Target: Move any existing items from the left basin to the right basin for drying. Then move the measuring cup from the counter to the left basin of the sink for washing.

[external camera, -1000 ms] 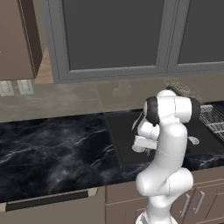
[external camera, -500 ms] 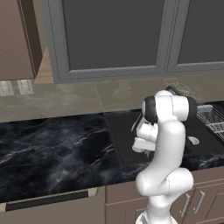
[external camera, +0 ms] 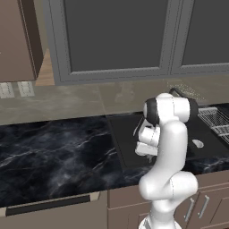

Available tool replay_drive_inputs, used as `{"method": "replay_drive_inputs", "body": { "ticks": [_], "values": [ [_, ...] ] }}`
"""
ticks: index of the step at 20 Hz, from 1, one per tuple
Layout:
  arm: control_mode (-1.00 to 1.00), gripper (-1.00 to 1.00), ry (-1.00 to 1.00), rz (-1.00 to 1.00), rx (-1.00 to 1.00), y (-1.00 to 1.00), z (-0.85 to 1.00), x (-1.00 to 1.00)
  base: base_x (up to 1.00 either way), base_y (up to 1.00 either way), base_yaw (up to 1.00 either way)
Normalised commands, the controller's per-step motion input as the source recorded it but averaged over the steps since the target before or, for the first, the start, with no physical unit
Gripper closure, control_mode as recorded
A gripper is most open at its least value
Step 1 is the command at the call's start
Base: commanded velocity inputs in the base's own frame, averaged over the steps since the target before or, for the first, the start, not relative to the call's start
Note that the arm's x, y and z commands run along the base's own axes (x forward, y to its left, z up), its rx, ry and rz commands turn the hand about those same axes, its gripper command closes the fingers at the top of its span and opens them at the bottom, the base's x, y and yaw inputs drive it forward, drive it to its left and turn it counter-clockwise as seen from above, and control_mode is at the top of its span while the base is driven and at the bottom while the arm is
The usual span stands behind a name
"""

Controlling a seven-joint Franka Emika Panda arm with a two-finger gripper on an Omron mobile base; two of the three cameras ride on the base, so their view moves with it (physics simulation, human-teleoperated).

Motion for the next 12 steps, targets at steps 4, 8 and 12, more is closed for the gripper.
{"method": "replay_drive_inputs", "body": {
  "ticks": [4, 8, 12],
  "values": [
    [-1.0, 1.0, 0.0, 0.0, 0.0, 0.0, -0.17, 0.07, 0.0, 0.0, 0.0],
    [-1.0, 1.0, 0.0, 0.0, 0.0, 0.0, -0.16, 0.06, 0.0, 0.0, 0.0],
    [-1.0, 1.0, 0.0, 0.0, 0.0, 0.0, -0.13, 0.05, 0.0, 0.0, 0.0]
  ]
}}
